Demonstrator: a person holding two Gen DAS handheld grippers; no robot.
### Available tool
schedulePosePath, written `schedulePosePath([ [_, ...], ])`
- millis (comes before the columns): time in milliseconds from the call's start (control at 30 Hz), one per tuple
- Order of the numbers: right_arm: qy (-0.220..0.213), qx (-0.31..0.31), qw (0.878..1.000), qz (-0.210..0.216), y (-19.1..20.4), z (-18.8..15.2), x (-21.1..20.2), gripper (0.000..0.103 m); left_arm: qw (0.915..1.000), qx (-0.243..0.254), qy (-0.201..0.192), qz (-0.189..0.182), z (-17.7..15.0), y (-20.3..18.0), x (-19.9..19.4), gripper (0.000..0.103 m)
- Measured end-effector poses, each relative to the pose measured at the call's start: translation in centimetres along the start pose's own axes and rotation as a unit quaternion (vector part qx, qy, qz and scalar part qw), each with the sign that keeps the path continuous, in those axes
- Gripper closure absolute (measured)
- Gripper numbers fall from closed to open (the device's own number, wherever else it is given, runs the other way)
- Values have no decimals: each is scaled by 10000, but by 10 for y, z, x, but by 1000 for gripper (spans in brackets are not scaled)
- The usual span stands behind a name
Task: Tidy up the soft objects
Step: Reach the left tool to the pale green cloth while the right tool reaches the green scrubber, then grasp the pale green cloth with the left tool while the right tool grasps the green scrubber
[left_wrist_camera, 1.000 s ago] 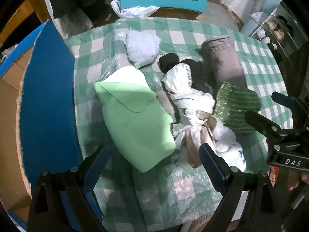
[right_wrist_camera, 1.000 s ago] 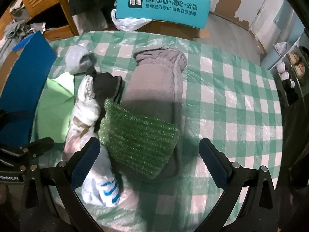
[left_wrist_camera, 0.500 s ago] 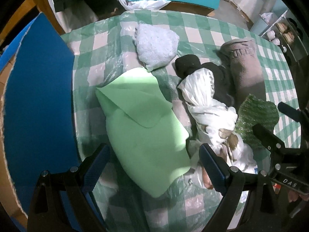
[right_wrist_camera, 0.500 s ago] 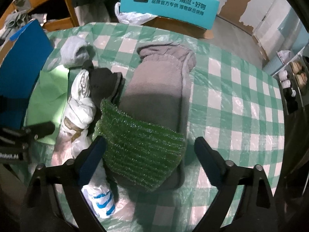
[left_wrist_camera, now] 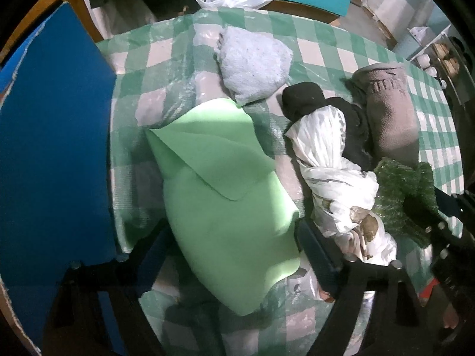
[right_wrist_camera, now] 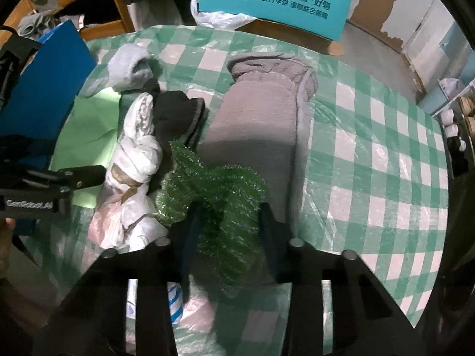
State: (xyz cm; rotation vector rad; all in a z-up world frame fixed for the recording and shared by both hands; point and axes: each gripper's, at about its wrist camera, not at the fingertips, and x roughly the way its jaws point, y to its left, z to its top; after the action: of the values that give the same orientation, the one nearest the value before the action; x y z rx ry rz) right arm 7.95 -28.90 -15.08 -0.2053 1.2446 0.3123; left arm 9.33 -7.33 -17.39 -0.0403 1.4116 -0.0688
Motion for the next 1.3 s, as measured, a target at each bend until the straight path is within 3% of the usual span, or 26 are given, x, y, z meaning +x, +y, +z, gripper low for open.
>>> schedulePosePath([
  [33,-10,4,10000,23,0,0,-1,83,10000,-1,-32,48,-1,2,-1,25],
  [133,-32,39,9999,117,-1,0,-3,85,9997,-19,-112,210,-5,7,-10,38],
  [267,-63,77,9998,200,-1,2,-6,85,9990,-43,-302,336,-6,17,-21,63],
  [333,-69,97,9997,227,-1,3,-7,85,9989,-135,-355,258,-4,23,-26,75],
  [367,-77,97,9997,223,-1,3,-8,85,9991,-173,-357,147,-5,27,-26,87],
  [400,-87,98,9997,218,-1,4,-9,85,9992,-214,-332,26,-5,30,-27,91],
  [533,-128,117,9996,240,-3,4,-14,86,9988,-228,-420,-91,-14,43,-38,96],
  [767,-258,132,9991,296,-3,5,-23,87,9978,-59,-617,-215,-24,32,-54,98],
  [1300,-663,195,9973,253,-7,10,-52,88,9920,439,-1178,89,-21,-15,-76,98],
])
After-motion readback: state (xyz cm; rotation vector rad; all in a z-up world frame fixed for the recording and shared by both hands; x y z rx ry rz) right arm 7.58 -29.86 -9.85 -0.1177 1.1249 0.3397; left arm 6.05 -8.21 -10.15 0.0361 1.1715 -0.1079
